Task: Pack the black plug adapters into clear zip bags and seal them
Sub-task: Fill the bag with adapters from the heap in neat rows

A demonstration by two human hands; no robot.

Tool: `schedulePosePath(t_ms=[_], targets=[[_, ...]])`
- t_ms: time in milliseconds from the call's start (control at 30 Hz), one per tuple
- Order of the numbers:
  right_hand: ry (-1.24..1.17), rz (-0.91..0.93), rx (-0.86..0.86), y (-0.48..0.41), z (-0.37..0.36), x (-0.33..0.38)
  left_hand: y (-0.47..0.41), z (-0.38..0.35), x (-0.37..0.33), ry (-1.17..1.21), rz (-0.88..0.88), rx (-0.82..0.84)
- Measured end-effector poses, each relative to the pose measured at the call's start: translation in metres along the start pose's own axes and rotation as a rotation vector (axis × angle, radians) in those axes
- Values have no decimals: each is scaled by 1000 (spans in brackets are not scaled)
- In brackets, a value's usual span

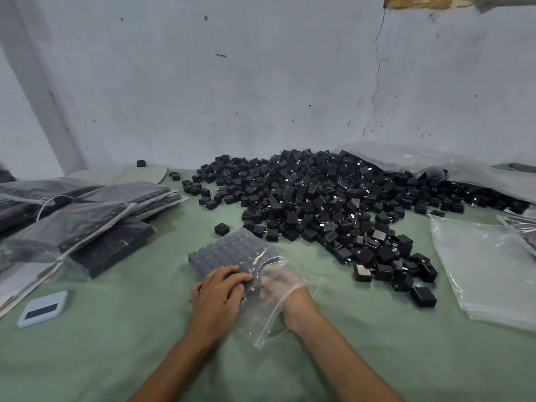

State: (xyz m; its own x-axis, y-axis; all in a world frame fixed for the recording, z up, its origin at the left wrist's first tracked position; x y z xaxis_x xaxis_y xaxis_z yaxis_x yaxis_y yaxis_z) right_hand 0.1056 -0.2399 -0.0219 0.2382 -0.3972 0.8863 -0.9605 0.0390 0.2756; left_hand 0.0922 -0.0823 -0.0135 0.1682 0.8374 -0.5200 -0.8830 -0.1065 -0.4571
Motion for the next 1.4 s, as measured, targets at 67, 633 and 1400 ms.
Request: schedulePosePath(t_ms=[67,633,1400], targets=[[139,53,14,4,1,-1,0,-1,0,-10,-7,5],[-40,-292,126,-18,-20,-21,-1,-5,-3,-148,-35,61],[1409,578,-362,14,151,125,-1,-10,-2,-212,-53,86]])
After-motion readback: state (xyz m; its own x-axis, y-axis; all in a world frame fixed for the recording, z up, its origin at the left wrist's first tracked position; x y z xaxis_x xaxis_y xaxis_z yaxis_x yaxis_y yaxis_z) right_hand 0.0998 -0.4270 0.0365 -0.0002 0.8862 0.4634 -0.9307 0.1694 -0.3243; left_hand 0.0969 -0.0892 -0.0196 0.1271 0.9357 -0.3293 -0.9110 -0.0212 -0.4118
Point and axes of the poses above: each hand's wrist, its own y-axis away from the middle knuckle, its own z-axis out of the back of the hand, x = y × z, the point moved 6 cm from there along -y, towards the middle knuckle, and after that the axes turned 6 degrees about -x, right-handed, at the moved point
